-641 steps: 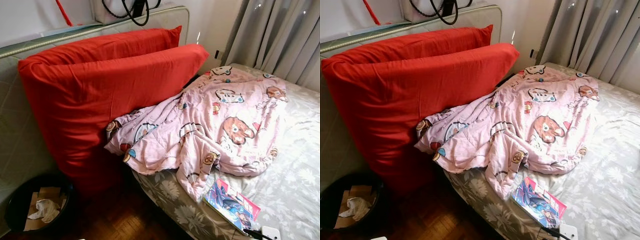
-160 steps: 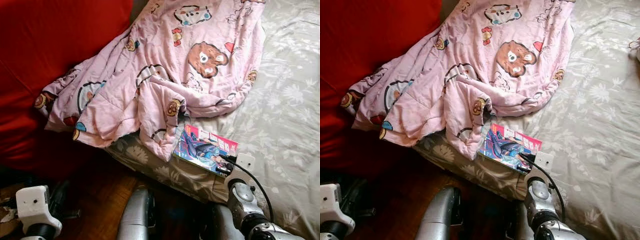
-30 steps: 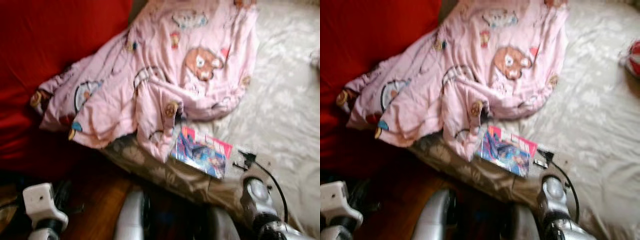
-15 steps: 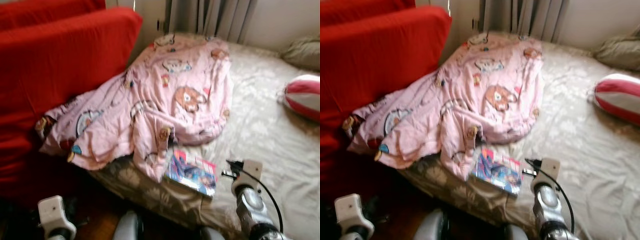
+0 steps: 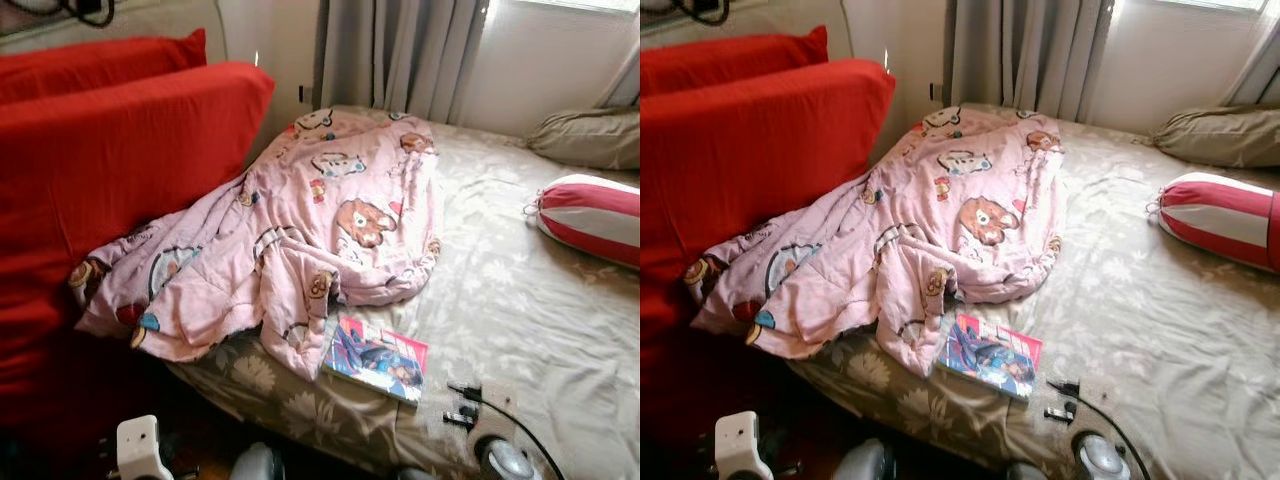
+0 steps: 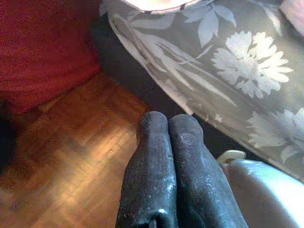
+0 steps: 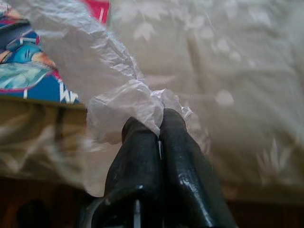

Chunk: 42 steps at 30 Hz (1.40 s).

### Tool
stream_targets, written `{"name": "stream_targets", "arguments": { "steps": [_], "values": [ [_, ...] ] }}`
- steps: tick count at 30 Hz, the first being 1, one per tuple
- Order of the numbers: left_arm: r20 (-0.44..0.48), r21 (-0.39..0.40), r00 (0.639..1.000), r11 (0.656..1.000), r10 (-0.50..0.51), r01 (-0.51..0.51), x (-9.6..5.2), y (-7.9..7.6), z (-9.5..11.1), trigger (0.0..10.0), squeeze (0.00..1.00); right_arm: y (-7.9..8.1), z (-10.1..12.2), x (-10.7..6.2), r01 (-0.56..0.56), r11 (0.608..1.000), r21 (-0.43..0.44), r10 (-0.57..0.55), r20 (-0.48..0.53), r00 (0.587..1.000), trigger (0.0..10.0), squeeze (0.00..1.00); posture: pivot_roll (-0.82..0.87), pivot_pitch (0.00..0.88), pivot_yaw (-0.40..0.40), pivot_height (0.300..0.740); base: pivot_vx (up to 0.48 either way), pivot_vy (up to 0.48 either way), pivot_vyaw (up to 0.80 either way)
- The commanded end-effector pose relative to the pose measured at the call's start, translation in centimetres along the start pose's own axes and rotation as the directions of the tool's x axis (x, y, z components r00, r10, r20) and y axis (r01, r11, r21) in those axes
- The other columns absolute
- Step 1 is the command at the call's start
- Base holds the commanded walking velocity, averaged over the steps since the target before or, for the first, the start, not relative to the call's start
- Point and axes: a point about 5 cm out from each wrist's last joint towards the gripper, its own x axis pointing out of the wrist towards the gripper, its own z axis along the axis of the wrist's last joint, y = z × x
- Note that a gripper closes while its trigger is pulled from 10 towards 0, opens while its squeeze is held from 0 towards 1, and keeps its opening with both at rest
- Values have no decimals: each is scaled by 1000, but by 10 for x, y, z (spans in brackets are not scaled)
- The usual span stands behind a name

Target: Clean up the room

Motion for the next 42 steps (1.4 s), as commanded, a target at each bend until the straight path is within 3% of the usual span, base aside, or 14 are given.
{"name": "stream_targets", "arguments": {
  "steps": [1, 6, 14, 26, 33, 42],
  "values": [
    [-4, 15, 1000, 1000, -8, 8, 2, 0, 1, 10000, 0, 2, -5, -1, 3, 1000, 1, -3, -22, 1000, 10000, 0, 167, 0, 9, 710, 0, 0, 0],
    [-32, 11, 999, 1000, 2, -2, 3, 1, -4, 10000, 0, 5, -13, -2, -7, 1000, -19, 7, -51, 999, 10000, 0, 158, 0, 21, 740, 0, 0, 0],
    [-101, -21, 995, 999, 23, -25, 0, -3, -20, 10000, 0, 4, -25, -5, -14, 998, -59, 8, -101, 995, 10000, 0, 165, 0, -3, 740, 0, 0, 0],
    [-154, -25, 988, 999, 28, -32, 1, -9, -25, 10000, 0, 7, -17, -2, 1, 1000, -23, -3, -94, 996, 10000, 0, 159, 0, -27, 740, 0, 0, 0],
    [-155, -39, 988, 999, 21, -27, 4, -12, -22, 10000, 0, 12, -17, -2, -40, 996, -75, 32, -107, 994, 10000, 0, 159, 0, -33, 740, 0, 0, 0],
    [-179, -74, 982, 994, 62, -76, 0, -6, -29, 10000, 0, 12, -23, -4, -42, 996, -83, 31, -128, 991, 10000, 0, 165, 0, -34, 740, 0, 0, 790]
  ]
}}
